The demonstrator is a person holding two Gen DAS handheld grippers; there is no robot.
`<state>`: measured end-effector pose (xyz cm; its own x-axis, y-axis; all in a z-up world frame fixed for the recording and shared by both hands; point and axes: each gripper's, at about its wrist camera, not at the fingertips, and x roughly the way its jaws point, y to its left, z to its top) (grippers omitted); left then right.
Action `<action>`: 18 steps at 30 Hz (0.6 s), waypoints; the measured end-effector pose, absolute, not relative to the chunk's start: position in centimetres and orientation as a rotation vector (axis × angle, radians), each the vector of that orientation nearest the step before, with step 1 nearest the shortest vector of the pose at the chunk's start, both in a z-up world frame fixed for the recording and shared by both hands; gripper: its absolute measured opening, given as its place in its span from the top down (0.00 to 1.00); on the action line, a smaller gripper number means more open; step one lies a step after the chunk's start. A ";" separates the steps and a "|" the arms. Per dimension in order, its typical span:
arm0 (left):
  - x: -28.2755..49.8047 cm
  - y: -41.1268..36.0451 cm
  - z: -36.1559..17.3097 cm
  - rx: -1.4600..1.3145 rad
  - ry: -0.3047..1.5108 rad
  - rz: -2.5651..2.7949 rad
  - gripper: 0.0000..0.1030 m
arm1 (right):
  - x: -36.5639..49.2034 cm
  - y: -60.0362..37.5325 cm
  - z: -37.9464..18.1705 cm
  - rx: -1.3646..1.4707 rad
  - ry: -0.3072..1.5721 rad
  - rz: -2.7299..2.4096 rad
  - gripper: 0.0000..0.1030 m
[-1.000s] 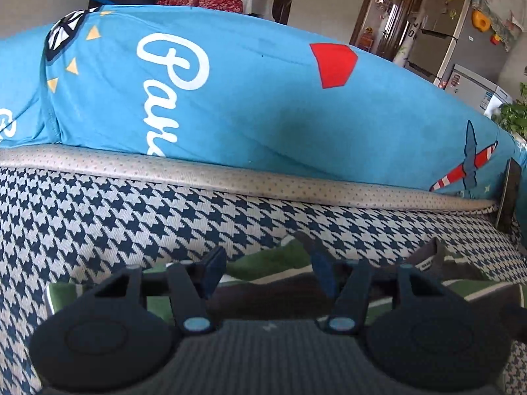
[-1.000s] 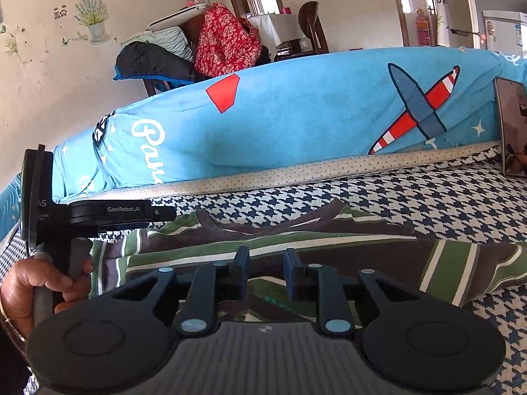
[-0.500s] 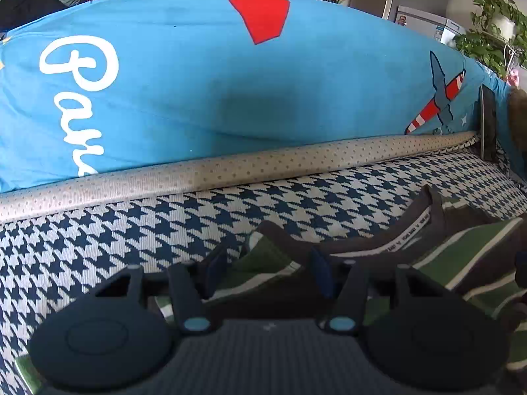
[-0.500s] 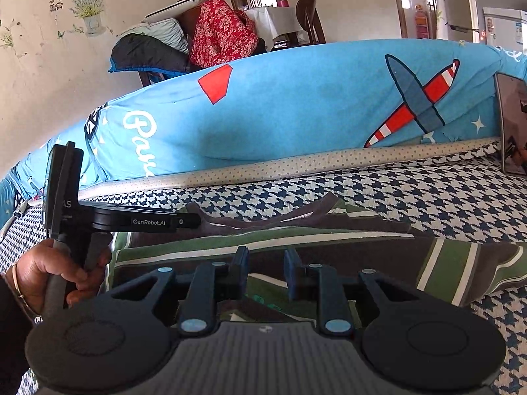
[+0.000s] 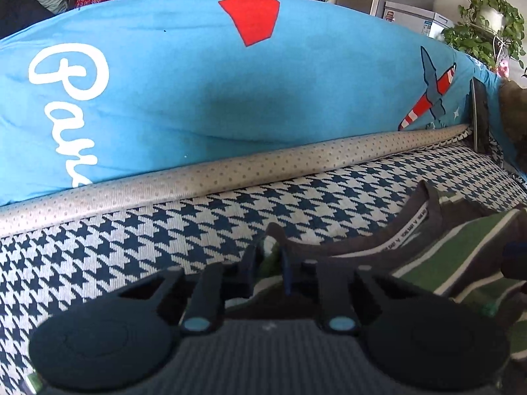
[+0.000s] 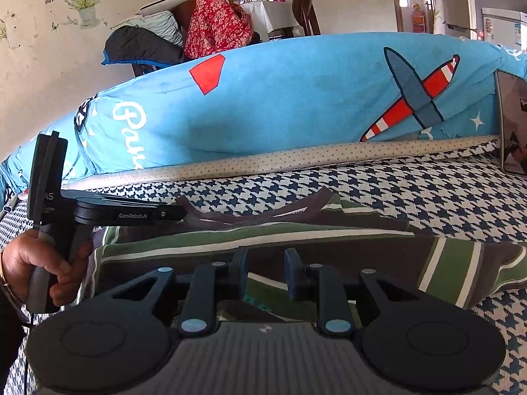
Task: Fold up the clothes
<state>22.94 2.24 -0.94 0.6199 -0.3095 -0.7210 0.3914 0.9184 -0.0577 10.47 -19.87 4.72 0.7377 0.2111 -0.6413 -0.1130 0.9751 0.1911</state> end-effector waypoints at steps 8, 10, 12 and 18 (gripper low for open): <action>21.6 -1.2 2.6 0.253 0.514 -0.124 0.93 | 10.4 -20.5 5.1 0.152 0.695 0.144 0.78; 22.1 -1.5 2.5 0.228 0.520 -0.085 0.86 | 10.5 -20.5 5.1 0.148 0.694 0.142 0.78; 23.6 -0.6 1.2 0.159 0.629 -0.033 0.80 | 10.5 -20.5 5.2 0.138 0.694 0.142 0.78; 24.6 2.1 0.7 0.037 0.701 0.052 0.45 | 10.9 -21.2 5.8 0.117 0.668 0.157 0.78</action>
